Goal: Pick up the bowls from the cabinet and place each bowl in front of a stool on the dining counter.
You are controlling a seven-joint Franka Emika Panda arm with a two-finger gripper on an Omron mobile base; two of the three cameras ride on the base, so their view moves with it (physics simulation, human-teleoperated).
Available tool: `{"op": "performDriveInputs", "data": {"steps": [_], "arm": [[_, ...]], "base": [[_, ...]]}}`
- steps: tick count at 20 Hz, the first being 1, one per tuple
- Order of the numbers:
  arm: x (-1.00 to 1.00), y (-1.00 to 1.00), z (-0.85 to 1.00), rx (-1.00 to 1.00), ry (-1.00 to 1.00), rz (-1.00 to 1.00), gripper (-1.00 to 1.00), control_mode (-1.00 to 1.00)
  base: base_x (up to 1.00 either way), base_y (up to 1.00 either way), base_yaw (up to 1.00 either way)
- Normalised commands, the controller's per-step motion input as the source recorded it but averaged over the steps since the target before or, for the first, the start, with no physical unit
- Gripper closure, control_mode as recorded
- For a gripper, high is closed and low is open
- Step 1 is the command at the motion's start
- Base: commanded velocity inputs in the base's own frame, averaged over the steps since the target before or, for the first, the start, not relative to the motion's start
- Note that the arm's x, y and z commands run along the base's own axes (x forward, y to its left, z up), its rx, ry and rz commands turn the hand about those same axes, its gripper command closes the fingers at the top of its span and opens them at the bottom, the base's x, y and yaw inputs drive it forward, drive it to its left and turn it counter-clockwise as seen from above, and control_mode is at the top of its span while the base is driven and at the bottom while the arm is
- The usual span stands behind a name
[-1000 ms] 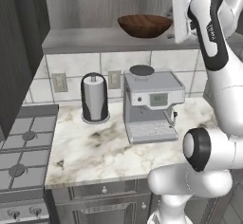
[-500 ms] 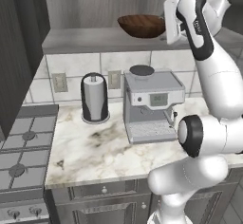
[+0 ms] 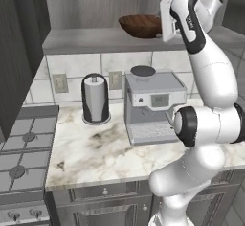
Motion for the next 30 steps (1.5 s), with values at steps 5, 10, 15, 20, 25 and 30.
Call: {"op": "performDriveInputs", "data": {"steps": [5,10,15,20,25,30], "arm": [[0.14,0.0,0.0,0.0,0.04,0.0,-1.0,-1.0],[0.0,0.04,-0.02,0.0,0.05,0.0,-1.0,-1.0],[0.0,0.09,-0.19,-0.01,0.03,0.0,1.0,-1.0],[0.0,0.18,-0.33,-0.03,0.0,0.0,1.0,-1.0],[-0.36,0.04,-0.21,0.0,-0.03,-0.01,1.0,-1.0],[-1.0,-0.07,0.0,0.0,-0.08,-0.08,1.0,-1.0]], "base": [[0.0,0.0,0.0],[0.0,0.0,0.0],[0.0,0.0,0.0],[0.0,0.0,0.0],[0.0,0.0,0.0],[0.0,0.0,0.0]]}}
